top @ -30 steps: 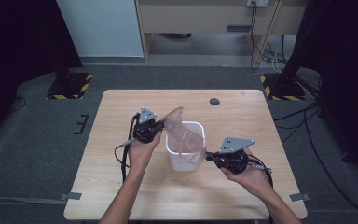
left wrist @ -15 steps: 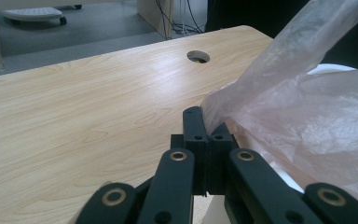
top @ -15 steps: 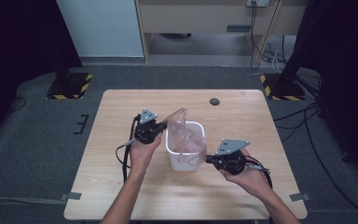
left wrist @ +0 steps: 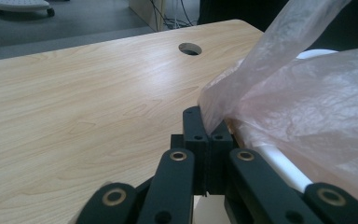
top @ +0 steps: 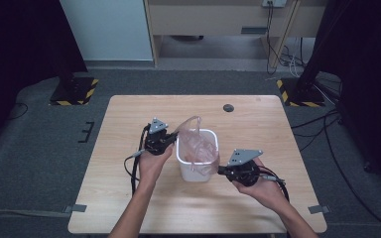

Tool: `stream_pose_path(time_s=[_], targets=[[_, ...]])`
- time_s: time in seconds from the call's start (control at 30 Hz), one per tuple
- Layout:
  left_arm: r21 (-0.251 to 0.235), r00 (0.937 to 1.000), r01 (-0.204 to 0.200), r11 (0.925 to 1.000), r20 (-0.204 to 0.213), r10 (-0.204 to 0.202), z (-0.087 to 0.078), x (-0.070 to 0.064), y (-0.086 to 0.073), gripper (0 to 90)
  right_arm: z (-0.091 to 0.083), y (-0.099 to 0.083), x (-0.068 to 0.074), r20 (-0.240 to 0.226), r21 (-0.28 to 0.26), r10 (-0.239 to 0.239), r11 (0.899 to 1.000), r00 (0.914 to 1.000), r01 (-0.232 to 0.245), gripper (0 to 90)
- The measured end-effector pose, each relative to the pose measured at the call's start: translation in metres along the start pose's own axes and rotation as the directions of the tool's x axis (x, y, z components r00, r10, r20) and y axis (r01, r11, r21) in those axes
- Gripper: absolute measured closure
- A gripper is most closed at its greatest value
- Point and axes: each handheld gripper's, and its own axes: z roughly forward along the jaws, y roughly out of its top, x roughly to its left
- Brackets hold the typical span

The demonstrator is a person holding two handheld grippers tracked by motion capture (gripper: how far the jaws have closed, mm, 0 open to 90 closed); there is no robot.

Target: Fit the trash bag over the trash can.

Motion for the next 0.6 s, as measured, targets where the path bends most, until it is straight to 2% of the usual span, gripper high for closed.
stream_pose_path(time_s=[0.23, 0.6], targets=[[0.000, 0.9999, -0.010, 0.9999, 0.002, 0.010, 0.0010, -0.0022, -0.0021, 90.0, 0.0022, -0.0004, 0.0004, -0.007, 0.001, 0.003, 1.000, 1.0000, -0.003, 90.0], [-0.007, 0.9999, 0.003, 1.0000, 0.014, -0.003, 0.0024, -0.0025, -0.0056, 90.0, 0.0041, -0.0019, 0.0005, -0.014, -0.001, 0.012, 1.000, 0.9998, -0.012, 90.0]])
